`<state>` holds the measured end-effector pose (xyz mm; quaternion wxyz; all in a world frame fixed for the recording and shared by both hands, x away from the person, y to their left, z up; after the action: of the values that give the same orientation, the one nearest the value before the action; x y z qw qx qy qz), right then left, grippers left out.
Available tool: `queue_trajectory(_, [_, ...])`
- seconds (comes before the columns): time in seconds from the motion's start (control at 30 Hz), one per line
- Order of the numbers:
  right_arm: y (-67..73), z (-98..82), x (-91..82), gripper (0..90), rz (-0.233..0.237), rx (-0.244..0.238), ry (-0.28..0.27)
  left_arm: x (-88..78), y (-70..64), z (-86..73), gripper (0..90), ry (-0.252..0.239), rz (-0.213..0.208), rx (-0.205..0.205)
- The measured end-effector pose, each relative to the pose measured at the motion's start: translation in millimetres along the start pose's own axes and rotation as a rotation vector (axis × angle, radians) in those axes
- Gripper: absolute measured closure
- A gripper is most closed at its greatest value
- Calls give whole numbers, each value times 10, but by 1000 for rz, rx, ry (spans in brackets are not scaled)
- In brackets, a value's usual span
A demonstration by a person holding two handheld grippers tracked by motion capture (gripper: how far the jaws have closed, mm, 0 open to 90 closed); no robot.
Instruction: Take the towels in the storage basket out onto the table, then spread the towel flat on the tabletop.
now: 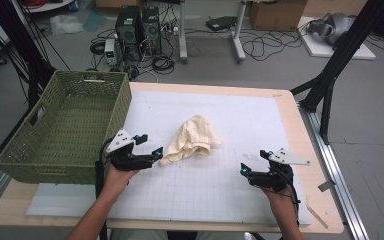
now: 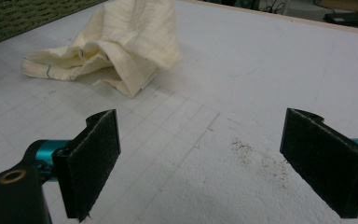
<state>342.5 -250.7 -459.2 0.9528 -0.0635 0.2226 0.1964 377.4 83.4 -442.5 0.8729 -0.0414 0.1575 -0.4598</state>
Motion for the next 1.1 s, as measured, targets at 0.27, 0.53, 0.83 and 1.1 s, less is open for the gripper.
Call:
queue_trajectory(0.27, [21, -3, -5, 113, 5, -9, -2, -21, 3, 15, 209, -12, 10, -2])
queue_trajectory(0.53, [26, -7, 12, 113, 7, -9, 3, -40, 9, 7, 210, -14, 15, -5])
queue_trajectory(0.83, [18, -31, 12, 113, 6, -1, 17, -8, 3, 6, 242, -3, -10, -10])
queue_trajectory(1.1, [27, -57, -25, 113, 8, -16, 19, 138, -29, 28, 275, 44, -33, 14])
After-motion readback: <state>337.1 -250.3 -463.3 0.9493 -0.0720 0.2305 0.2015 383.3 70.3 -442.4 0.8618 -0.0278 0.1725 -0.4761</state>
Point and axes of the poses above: each handheld gripper's, and its own axes: x roughly forward along the jaws, z roughly out of its top, y roughly to its left, the point moved 9 cm from there along x, roughly forward along the jaws, and after that the axes turned 11 degrees about -z, right-handed, at the moved point
